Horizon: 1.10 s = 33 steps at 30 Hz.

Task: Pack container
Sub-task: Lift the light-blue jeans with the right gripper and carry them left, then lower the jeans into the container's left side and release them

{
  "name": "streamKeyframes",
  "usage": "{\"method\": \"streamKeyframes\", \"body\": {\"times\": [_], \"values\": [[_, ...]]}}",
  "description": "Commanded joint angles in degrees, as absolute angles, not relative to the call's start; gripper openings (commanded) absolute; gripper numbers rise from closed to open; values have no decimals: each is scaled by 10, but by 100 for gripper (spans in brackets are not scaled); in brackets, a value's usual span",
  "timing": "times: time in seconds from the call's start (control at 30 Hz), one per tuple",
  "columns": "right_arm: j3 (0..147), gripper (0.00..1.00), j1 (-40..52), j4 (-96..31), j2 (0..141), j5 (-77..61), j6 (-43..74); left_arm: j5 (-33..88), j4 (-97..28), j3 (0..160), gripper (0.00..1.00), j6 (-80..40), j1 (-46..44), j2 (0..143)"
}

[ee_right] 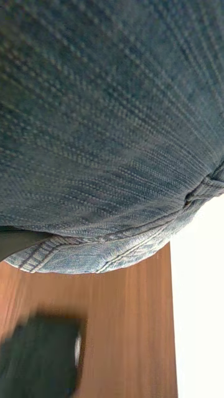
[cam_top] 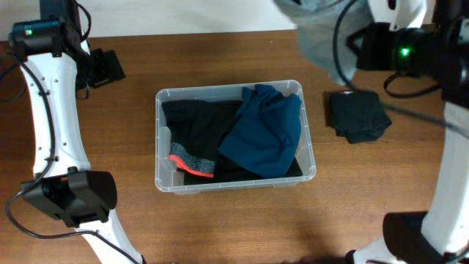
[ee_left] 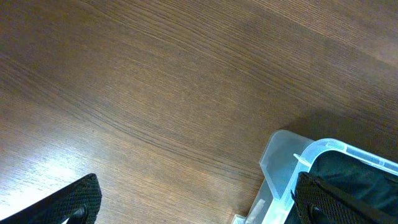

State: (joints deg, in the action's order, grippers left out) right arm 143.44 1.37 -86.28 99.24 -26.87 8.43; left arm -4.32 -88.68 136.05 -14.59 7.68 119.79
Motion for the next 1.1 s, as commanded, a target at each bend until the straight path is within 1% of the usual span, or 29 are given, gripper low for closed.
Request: {"method": "streamKeyframes", "body": {"times": [0.0,0.13,0.23,0.37,0.53,0.7,1.07], "values": [[1446,4,36,-860,988,-414,136,-39,-887,1359,99,-152,79,1193],[1446,4,64,-859,995,-502,176,-39,-887,1359,99,-152,79,1193],[1446,4,85,-860,1004,-540,214,-39,-887,1359,99,-152,79,1193],[1446,4,121,-860,1018,-582,231,-39,-887,1359,99,-152,79,1193],[1446,4,182,-851,1040,-583,235,-39,-887,1359,99,-152,79,1193],[1446,4,230,-808,1065,-572,254,-39,-887,1359,99,-152,79,1193],[1446,5,263,-739,1113,-564,261,-39,-887,1359,99,-152,79,1193]]}}
